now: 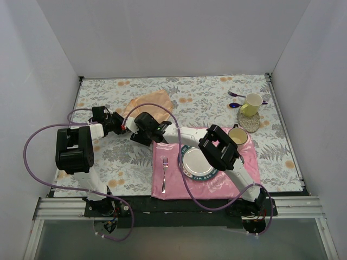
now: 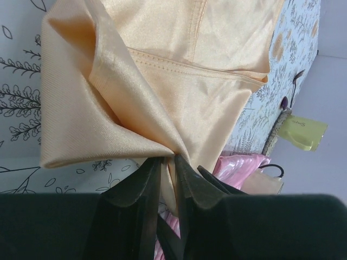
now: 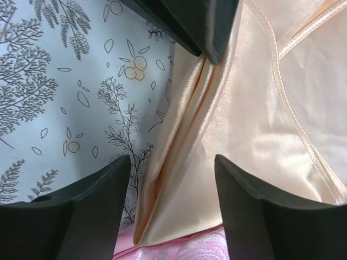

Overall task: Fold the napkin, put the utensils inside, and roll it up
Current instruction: Roll the napkin with the utensil

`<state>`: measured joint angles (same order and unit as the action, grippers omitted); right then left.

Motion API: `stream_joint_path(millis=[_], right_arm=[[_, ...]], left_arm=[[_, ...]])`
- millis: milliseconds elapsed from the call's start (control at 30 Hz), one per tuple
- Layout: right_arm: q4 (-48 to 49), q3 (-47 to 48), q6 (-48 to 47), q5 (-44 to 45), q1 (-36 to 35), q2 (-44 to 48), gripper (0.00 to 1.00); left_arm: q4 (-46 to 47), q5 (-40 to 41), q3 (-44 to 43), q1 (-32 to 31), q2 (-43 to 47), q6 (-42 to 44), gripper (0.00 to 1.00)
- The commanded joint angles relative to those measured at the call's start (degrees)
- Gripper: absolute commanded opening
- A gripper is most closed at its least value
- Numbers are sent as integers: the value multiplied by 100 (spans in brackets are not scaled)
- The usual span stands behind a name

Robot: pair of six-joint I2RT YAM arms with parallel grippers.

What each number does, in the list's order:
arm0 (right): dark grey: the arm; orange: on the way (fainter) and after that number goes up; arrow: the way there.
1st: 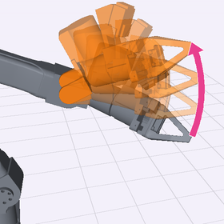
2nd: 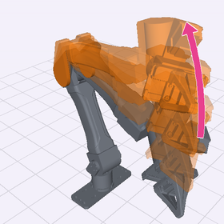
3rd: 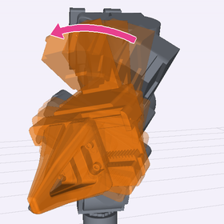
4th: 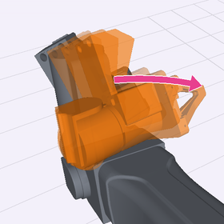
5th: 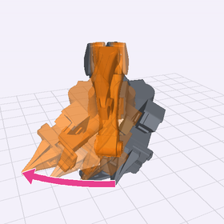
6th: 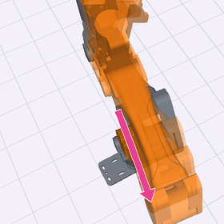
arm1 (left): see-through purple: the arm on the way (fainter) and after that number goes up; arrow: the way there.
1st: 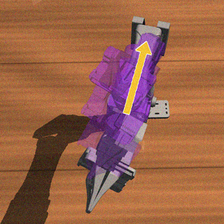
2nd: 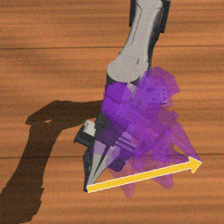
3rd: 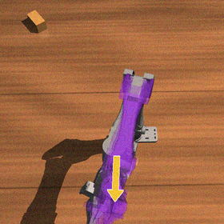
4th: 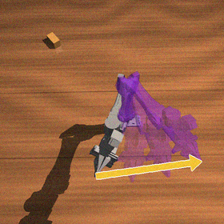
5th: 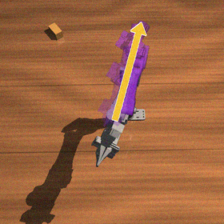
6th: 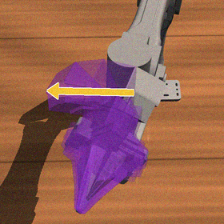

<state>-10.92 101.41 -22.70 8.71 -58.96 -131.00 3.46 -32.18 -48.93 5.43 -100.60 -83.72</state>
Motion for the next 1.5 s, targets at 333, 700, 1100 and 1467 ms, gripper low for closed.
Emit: stream_joint_path(millis=[333,700,1100,1467], right_arm=[[55,230,54,-105,121,4,35],[-156,643,793,-1783,656,-57,1],[-174,1074,1944,-3945,1527,-636,1],[283,951,3025,-4773,2037,-980,1]], left_arm=[[-65,28,-266,-25,31,137,16],[-74,37,-354,-25,66,146,20],[163,-121,-398,-25,5,58,26],[129,-165,-504,-42,-13,189,38]])
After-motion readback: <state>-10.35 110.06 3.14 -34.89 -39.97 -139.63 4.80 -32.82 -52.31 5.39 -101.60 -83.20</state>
